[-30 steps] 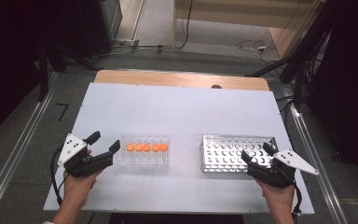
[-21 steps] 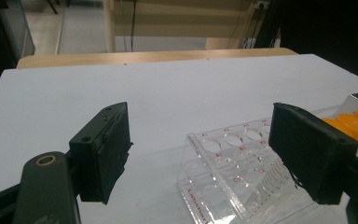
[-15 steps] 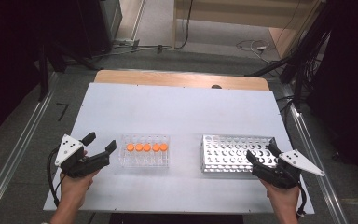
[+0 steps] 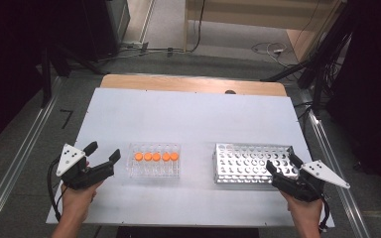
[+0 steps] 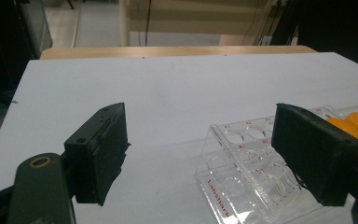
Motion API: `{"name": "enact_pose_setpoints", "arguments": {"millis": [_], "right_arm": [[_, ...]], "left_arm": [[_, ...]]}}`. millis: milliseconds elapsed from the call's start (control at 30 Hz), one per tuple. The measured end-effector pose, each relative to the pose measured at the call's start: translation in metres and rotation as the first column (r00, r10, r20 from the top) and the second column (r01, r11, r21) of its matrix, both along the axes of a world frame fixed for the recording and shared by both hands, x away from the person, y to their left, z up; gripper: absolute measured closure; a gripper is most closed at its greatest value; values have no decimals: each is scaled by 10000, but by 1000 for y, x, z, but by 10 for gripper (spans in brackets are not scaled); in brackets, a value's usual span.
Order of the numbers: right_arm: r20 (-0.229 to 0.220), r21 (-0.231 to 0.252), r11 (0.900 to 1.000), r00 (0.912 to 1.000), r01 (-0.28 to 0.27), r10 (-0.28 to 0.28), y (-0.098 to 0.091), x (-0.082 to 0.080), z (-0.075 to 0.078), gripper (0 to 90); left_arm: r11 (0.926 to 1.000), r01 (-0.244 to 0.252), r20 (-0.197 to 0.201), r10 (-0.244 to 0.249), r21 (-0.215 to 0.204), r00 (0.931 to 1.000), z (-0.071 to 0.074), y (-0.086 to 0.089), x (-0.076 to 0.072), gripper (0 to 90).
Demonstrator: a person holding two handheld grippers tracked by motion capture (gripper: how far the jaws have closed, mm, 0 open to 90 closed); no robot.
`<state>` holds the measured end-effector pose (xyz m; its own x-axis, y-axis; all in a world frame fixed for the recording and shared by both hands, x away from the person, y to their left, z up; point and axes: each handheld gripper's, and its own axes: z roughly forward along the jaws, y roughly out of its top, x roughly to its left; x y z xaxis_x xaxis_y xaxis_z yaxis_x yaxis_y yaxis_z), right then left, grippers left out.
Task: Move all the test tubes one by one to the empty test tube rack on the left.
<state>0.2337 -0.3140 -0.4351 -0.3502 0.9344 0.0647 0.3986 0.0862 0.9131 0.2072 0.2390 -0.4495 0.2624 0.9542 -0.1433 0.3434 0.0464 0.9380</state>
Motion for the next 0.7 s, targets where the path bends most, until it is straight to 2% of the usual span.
{"name": "enact_pose_setpoints", "arguments": {"millis": [400, 700], "right_arm": [[2, -143, 9997, 9998, 210, -210, -8, -2, -1, 137], [-11, -81, 9994, 9994, 332, -333, -12, -4, -1, 137]], "left_arm": [[9997, -248, -43, 248, 51, 9997, -2, 5, -3, 192], [9993, -362, -39, 362, 84, 9993, -3, 8, -4, 192]]}}
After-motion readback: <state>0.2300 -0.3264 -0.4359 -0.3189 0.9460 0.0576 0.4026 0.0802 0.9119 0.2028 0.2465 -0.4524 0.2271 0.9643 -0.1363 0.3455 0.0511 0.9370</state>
